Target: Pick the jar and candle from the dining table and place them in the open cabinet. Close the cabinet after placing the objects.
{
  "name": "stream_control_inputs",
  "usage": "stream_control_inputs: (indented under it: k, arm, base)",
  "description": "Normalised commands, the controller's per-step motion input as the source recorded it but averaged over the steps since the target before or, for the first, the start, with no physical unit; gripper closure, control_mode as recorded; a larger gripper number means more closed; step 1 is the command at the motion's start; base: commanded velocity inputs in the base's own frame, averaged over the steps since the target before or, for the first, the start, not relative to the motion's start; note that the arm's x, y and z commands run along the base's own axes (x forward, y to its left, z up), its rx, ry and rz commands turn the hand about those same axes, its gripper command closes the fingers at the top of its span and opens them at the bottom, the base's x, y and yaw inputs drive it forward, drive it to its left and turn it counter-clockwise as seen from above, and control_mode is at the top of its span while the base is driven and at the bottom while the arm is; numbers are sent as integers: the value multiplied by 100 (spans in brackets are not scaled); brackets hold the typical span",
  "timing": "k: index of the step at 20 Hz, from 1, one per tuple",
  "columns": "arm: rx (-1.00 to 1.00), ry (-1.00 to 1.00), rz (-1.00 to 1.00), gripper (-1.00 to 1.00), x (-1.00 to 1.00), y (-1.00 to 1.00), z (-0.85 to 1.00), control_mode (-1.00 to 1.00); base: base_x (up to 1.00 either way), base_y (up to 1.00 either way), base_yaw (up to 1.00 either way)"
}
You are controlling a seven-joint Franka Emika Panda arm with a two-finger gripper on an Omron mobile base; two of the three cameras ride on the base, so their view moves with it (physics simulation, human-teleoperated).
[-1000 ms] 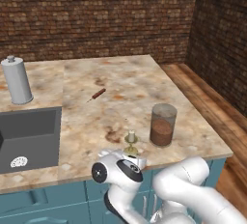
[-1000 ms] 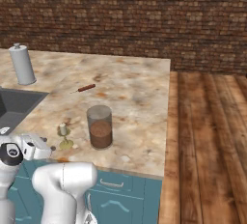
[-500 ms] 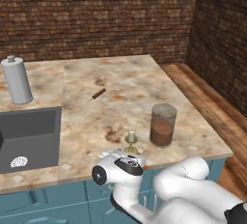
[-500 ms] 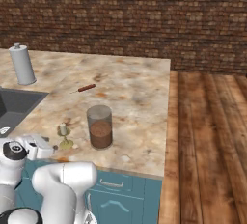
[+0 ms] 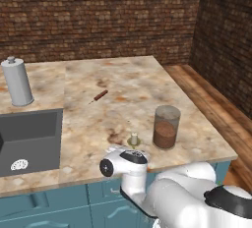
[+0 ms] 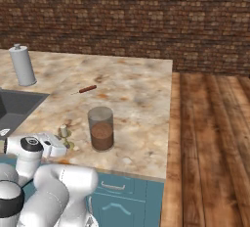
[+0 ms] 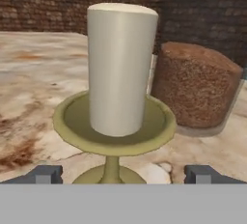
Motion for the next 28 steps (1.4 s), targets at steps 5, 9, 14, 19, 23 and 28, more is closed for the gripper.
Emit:
stream_control_inputs:
  k: [5,9,14,19,23,28]
  arm:
    - [0,0,-1,-100,23,17,-10,-100]
    - [0,0,0,-100,16,6,-19,-100]
    - [0,0,0,-100,5,-16,-24,-100]
    - [2,-1,0,-100,2,-19,-3,-100]
    - [1,-1,-3,-100,7,-22,1,-100]
    - [0,0,-13,-100,0,-26,-14,-100]
  base:
    - [0,0,0]
    - [0,0,0]
    - [0,0,0]
    - [0,0,0]
    - [0,0,0]
    - [0,0,0]
